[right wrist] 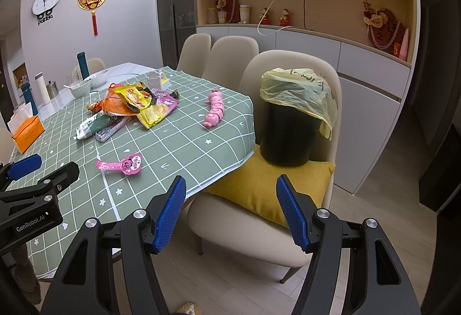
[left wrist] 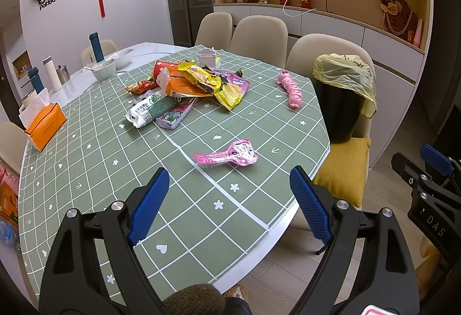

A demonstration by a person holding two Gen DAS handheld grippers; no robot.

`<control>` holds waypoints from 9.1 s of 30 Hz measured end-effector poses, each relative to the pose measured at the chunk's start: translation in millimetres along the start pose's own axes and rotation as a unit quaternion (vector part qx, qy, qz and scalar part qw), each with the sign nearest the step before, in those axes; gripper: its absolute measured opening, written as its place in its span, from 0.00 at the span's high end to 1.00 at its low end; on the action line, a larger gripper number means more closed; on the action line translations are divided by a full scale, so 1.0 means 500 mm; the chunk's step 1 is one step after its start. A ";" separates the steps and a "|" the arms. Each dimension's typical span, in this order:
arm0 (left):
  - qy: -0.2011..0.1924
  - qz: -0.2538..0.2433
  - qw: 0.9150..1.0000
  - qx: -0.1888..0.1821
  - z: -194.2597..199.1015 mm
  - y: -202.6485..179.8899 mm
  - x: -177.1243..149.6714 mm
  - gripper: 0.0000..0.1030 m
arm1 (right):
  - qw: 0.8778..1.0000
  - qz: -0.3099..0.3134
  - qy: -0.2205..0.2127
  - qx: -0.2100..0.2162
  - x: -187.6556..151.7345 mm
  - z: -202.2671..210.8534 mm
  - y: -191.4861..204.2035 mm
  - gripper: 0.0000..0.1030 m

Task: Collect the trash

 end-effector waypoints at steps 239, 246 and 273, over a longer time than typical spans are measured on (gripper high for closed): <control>0.047 0.270 0.957 0.095 -0.364 0.386 0.243 0.54 | 0.961 0.165 0.089 0.204 0.416 -0.542 0.086 0.46; 0.072 0.236 0.961 0.121 -0.393 0.373 0.228 0.54 | 0.939 0.214 0.129 0.235 0.373 -0.579 0.172 0.46; 0.100 0.257 0.958 0.076 -0.430 0.395 0.217 0.54 | 0.871 0.298 0.211 0.328 0.279 -0.640 0.289 0.82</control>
Point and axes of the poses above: each gripper's, at about its wrist camera, not at the fingertips, and z roughly against the way its jaws point, y to its left, x to its top, the point moved 5 cm from there along -z, roughly the way its jaws point, and after that the axes turned 5 degrees about y, right-handed, at the moved point
